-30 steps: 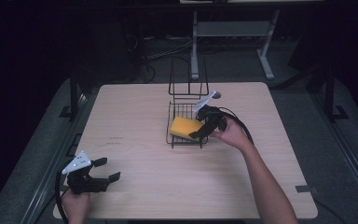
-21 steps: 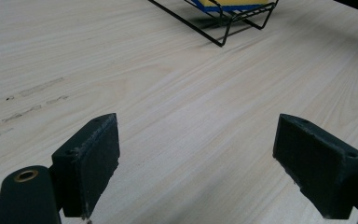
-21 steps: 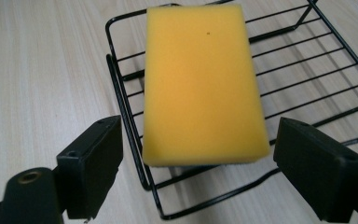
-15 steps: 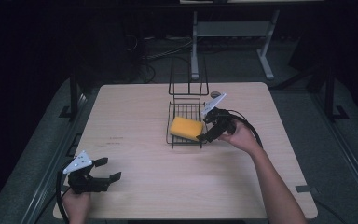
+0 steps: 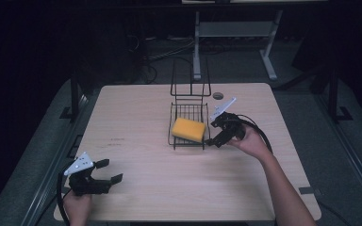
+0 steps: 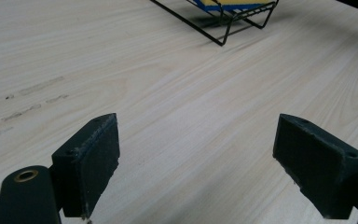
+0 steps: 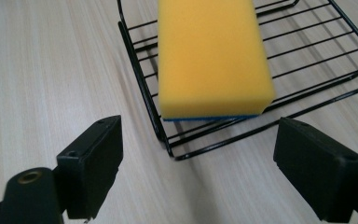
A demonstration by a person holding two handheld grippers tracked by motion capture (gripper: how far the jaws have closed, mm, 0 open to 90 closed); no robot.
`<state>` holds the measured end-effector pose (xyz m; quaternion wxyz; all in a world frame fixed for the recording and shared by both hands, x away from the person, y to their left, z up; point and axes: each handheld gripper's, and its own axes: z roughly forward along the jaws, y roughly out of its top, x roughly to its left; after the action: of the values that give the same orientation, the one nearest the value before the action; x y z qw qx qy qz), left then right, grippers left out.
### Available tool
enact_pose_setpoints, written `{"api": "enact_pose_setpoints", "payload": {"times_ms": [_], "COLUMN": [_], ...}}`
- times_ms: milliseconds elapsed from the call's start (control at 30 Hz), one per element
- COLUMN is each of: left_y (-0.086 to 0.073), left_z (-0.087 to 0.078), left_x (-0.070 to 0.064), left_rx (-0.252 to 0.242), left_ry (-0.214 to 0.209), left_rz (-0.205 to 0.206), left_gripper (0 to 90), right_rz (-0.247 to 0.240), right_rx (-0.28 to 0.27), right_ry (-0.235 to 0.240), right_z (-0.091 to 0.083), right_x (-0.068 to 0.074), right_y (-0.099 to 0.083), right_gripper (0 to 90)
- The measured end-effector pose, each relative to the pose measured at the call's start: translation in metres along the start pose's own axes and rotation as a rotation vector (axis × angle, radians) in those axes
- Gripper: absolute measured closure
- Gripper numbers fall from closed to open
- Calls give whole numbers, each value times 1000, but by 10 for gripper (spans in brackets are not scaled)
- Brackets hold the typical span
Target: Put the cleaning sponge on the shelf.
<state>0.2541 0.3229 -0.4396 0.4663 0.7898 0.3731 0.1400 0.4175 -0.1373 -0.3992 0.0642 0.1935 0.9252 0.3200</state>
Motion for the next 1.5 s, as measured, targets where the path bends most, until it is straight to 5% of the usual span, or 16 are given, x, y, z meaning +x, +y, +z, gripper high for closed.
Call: {"api": "enact_pose_setpoints", "payload": {"times_ms": [1500], "left_y": [0], "left_z": [-1], "left_x": [0], "left_rx": [-5], "left_ry": [3], "left_rz": [6], "left_gripper": [141], "right_rz": [47], "right_rx": [55], "right_ry": [-12], "right_z": [-12], "right_x": [12], "right_y": [-58], "right_gripper": [154]}}
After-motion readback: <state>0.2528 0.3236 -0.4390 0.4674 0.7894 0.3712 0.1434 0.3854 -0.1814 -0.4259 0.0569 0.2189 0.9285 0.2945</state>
